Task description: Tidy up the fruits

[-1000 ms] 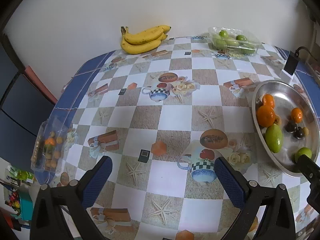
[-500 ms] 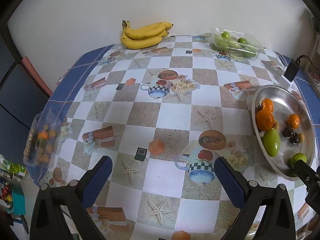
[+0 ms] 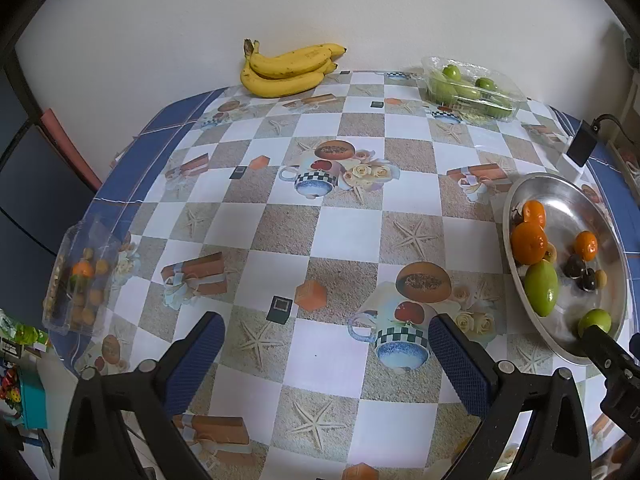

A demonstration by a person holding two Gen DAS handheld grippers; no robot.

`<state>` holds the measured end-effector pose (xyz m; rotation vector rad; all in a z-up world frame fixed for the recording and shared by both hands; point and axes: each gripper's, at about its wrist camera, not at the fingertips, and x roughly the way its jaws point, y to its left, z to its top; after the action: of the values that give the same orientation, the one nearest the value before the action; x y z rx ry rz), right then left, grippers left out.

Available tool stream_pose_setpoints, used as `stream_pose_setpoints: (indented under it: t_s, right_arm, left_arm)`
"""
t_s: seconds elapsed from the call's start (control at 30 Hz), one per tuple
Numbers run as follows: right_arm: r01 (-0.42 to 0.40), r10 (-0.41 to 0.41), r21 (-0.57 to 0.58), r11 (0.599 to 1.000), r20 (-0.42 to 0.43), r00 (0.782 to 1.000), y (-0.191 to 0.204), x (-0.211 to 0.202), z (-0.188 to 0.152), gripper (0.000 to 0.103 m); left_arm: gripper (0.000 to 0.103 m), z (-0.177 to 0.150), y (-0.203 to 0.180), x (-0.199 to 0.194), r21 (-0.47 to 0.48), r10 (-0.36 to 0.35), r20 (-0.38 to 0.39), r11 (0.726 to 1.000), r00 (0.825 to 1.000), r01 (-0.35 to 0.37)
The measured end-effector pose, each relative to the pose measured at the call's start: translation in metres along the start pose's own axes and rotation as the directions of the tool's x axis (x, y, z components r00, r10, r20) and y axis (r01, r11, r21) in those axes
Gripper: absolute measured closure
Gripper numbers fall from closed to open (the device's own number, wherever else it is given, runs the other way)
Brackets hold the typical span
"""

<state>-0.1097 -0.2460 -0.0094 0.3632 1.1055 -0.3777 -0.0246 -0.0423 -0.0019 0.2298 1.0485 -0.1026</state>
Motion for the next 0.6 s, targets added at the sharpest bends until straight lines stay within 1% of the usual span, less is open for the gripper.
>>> stream_pose_setpoints:
  t_s: [0.6]
  right_arm:
    - [0.002,-0.002,-0.001,1.000,-0.007,1.000,0.0009,0.0013,-0.0004,0.000]
  left_arm:
    - [0.000,0.0003,0.0007,0.0007,-0.005,0.003,0.000,1.000,1.000,-0.003]
